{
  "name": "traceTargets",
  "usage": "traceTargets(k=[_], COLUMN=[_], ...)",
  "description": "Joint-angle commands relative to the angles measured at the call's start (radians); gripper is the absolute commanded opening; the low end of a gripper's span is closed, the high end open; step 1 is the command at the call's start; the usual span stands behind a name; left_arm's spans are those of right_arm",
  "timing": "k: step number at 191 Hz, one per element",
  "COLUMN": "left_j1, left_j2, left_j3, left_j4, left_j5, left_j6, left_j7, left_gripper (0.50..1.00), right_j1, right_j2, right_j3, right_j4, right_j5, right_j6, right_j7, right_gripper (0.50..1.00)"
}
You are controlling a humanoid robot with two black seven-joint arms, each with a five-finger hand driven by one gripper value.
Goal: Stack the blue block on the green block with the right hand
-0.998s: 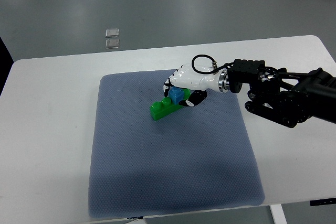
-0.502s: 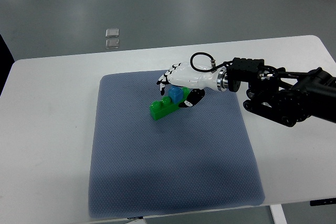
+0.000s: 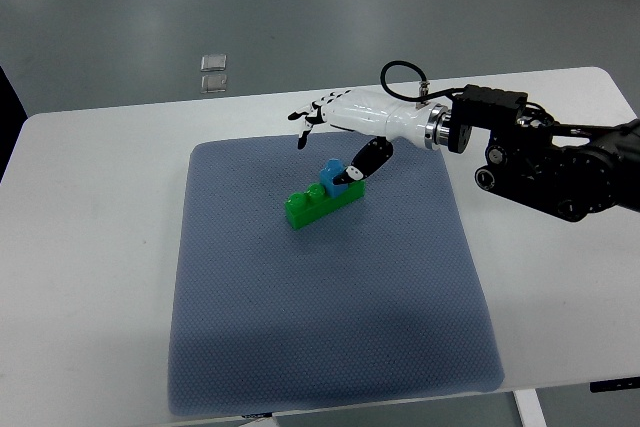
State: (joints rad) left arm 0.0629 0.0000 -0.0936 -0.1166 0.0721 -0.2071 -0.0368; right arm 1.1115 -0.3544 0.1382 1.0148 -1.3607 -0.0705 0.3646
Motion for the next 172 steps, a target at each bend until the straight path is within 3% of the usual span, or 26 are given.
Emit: traceTargets(k=[1, 27, 65, 86, 120, 172], left_j1=[0.0, 0.0, 0.0, 0.0, 0.0, 0.0], left_j2=[0.0, 0.0, 0.0, 0.0, 0.0, 0.0], left_j3=[0.0, 0.0, 0.0, 0.0, 0.0, 0.0], left_j4=[0.0, 0.0, 0.0, 0.0, 0.0, 0.0], left_j5=[0.0, 0.0, 0.0, 0.0, 0.0, 0.0], left_j6=[0.0, 0.0, 0.0, 0.0, 0.0, 0.0], left_j7=[0.0, 0.0, 0.0, 0.0, 0.0, 0.0], left_gripper=[1.0, 1.0, 1.0, 1.0, 1.0, 1.0], right_j1=[0.002, -0.002, -0.065, -0.099, -0.116, -0.151], right_j2=[-0.041, -0.063, -0.06, -0.06, -0.04, -0.017], right_j3=[0.041, 0.123, 0.138, 0.139, 0.136, 0.141], right_j4=[-0.012, -0.053, -0.064, -0.079, -0.15, -0.188], right_j5=[0.169, 0.42, 0.735, 0.98, 1.296, 1.488], right_j6=[0.066, 0.198, 0.268, 0.314, 0.322, 0.321], right_j7=[-0.007, -0.058, -0.127, -0.211, -0.332, -0.343], right_gripper=[0.913, 0.913, 0.913, 0.913, 0.913, 0.915])
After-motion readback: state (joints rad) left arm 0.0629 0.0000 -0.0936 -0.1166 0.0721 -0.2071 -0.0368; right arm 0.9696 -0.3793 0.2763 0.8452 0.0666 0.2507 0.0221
